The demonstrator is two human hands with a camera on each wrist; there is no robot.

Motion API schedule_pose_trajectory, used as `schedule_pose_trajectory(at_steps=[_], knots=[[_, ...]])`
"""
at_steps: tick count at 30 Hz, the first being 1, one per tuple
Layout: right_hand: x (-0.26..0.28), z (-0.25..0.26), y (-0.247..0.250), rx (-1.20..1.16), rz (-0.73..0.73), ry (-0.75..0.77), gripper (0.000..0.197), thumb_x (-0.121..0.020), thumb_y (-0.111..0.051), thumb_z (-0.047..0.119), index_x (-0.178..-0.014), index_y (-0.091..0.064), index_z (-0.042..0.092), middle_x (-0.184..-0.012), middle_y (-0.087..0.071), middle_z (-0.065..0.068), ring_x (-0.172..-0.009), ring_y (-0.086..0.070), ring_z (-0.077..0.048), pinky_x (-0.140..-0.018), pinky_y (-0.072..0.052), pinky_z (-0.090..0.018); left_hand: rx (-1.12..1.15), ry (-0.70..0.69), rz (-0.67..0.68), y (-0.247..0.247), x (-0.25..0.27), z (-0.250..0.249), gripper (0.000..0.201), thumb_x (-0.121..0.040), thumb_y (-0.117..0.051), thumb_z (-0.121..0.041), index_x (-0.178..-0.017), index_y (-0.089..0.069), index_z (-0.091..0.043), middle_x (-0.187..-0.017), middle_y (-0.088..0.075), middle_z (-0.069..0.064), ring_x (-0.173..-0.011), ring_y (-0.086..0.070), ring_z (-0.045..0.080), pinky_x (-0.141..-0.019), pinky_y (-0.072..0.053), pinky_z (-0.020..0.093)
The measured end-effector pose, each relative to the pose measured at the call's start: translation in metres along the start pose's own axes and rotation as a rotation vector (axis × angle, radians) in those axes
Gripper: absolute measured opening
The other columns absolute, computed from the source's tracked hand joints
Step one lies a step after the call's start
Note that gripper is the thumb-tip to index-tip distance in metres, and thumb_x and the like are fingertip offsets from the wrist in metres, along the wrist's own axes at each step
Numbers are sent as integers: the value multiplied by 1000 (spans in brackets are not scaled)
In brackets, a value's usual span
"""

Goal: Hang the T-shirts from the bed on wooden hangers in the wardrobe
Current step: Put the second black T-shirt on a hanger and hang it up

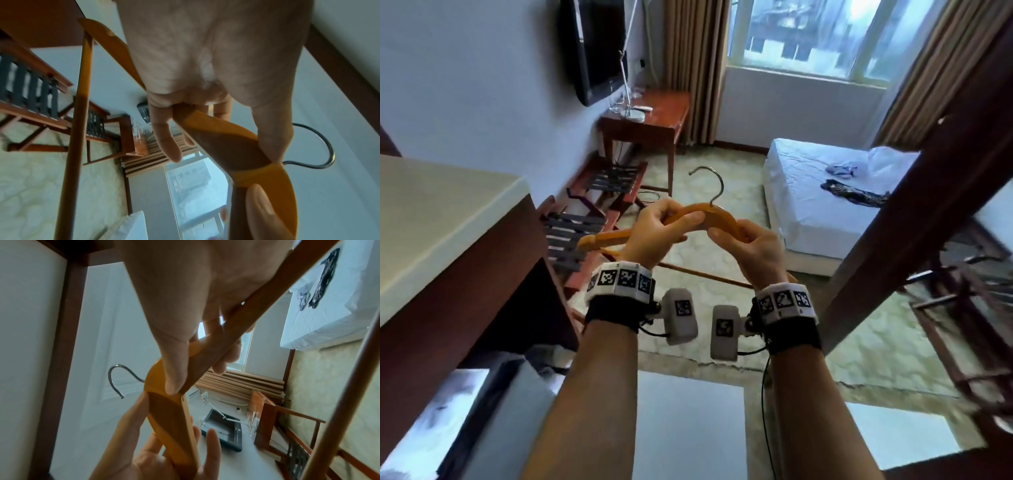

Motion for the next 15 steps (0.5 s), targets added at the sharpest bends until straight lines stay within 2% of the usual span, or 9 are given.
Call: schedule_pose_trajectory(at_steps=[1, 3, 6, 8, 10, 13, 15], knots=[[-18, -5, 3, -11, -33, -7, 22, -76, -83, 43, -82, -74, 24, -70, -67, 2, -66, -57, -8, -67, -47, -32, 4, -13, 26, -4, -22, 0, 27, -85, -72, -38, -92, -59, -16, -102, -66, 20, -100, -66, 34, -87, -58, 49], [-51, -13, 8, -20, -74, -21, 23, -71, -84, 45, -82, -75, 26, -71, -70, 6, -70, -63, -12, -72, -52, -38, 20, -23, 56, -11, -61, 4, 29, -84, -75, -39, -93, -59, -15, -96, -63, 14, -100, -66, 35, -84, -59, 48], [-99, -27, 15, -31, -131, -19, 34, -63, -82, 54, -83, -77, 28, -79, -75, -1, -83, -70, -27, -79, -56, -48, 59, -30, 99, -22, -119, 16, 44, -75, -76, -50, -96, -59, -15, -98, -64, 10, -101, -68, 29, -83, -60, 43], [-127, -39, 16, -7, -136, -17, 42, -61, -80, 59, -86, -77, 25, -80, -74, -3, -84, -70, -28, -78, -57, -49, 82, -22, 125, -29, -151, 28, 46, -72, -75, -53, -98, -59, -17, -102, -66, 8, -102, -68, 23, -84, -60, 40], [-162, -57, 17, 12, -156, -37, 44, -61, -79, 61, -87, -77, 25, -79, -74, -1, -83, -70, -26, -78, -57, -50, 98, -5, 152, -40, -189, 41, 41, -78, -73, -47, -103, -61, -17, -106, -67, 6, -102, -68, 18, -87, -59, 41], [-220, -89, 18, 0, -183, -65, 43, -59, -80, 61, -85, -77, 27, -78, -74, -2, -82, -70, -27, -78, -57, -50, 90, 16, 161, -53, -251, 63, 42, -80, -69, -44, -108, -62, -14, -108, -67, 5, -102, -68, 15, -88, -59, 41], [-265, -108, 18, -6, -190, -76, 37, -63, -83, 55, -84, -77, 25, -78, -74, -4, -78, -70, -23, -76, -56, -49, 86, 24, 166, -60, -297, 75, 39, -79, -70, -44, -105, -63, -16, -108, -67, 6, -103, -68, 16, -89, -58, 41]])
Point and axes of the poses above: each hand's wrist, its own x-axis away from the middle knuckle, its own y-axis out of the back of the hand, z = x × y, the point moved 5 cm from there along -x, towards the middle knuckle
